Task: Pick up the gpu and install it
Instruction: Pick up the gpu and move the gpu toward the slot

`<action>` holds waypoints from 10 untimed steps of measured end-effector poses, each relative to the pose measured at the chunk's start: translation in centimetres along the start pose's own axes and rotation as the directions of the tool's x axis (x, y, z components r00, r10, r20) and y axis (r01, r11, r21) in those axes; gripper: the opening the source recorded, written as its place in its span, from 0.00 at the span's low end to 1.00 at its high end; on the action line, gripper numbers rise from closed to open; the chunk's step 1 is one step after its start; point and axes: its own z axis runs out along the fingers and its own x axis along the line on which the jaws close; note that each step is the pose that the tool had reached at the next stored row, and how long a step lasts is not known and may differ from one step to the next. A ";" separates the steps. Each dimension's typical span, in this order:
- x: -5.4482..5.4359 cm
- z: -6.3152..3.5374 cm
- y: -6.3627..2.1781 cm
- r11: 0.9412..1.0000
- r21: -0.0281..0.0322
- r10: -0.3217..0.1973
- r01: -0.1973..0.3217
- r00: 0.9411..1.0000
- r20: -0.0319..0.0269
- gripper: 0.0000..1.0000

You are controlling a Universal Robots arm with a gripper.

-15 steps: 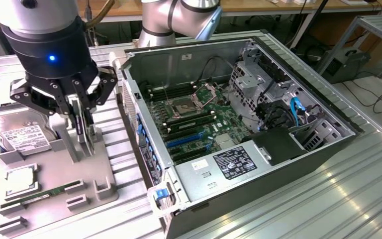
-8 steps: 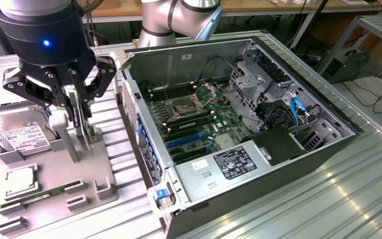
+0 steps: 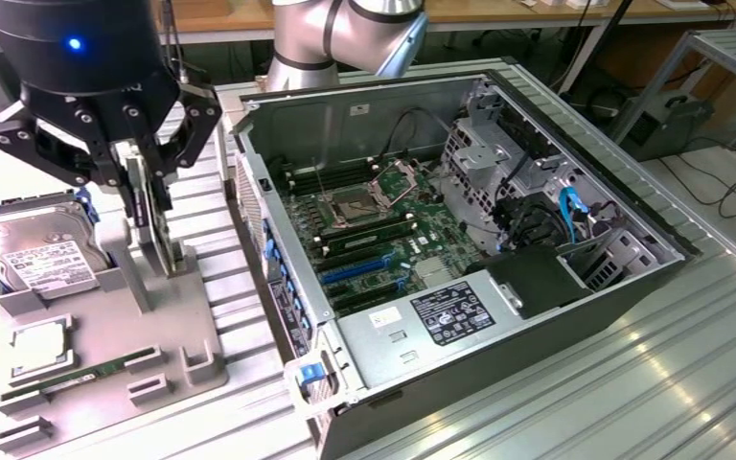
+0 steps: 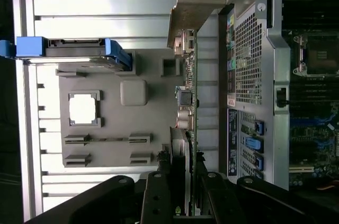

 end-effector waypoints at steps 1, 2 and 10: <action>0.0 -0.20 0.00 1.000 0.000 0.000 0.000 1.000 0.000 0.27; 0.0 -0.42 0.01 1.000 0.000 0.000 0.000 1.000 0.000 0.27; -0.1 -2.11 0.05 1.000 0.000 0.000 0.000 1.000 0.000 0.27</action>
